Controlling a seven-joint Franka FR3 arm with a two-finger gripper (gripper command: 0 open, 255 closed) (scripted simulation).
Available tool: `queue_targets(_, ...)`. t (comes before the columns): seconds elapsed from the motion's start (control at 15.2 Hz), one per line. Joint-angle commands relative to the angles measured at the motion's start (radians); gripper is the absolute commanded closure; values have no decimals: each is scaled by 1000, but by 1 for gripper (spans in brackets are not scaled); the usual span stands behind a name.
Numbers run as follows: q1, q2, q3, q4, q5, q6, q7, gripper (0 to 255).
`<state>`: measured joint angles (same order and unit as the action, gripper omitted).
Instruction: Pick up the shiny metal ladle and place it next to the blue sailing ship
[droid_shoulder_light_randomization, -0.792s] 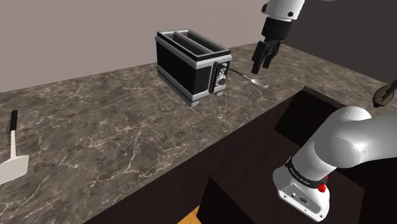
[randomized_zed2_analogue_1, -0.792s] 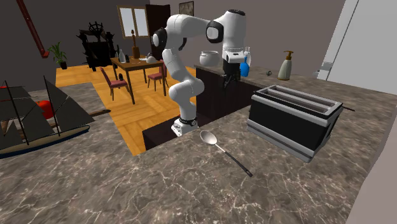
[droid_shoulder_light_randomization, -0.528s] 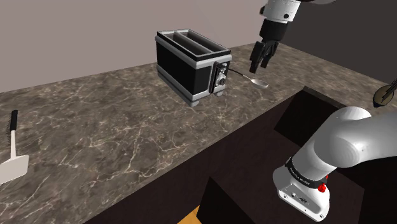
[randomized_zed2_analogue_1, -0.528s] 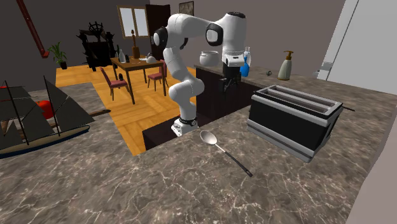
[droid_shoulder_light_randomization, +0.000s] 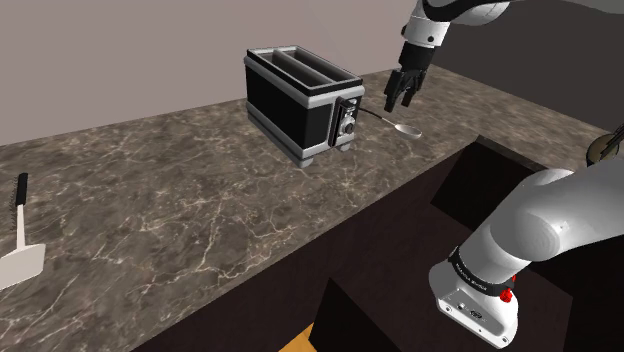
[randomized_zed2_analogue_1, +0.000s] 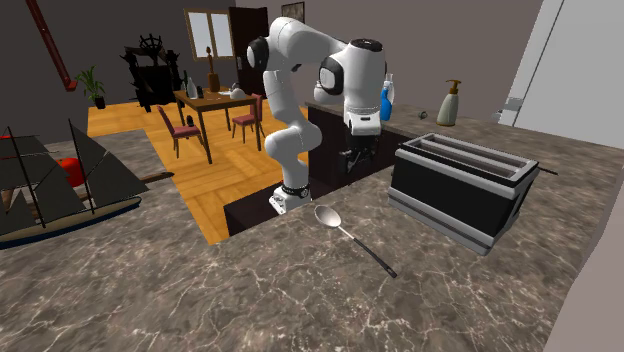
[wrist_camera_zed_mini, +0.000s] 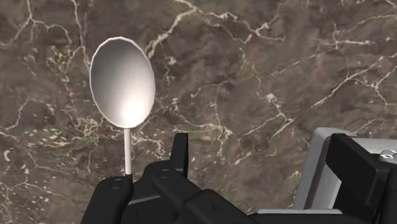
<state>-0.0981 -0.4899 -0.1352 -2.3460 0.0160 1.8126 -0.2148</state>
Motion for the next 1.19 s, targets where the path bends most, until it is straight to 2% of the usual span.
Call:
queue_targets(0.0,-10,61,-27,17,0,44,-23,0)
queue_targets(0.66,-57,376,-149,189,59,171,-160,0)
queue_targets(1.12,-54,405,-147,123,72,265,-169,0)
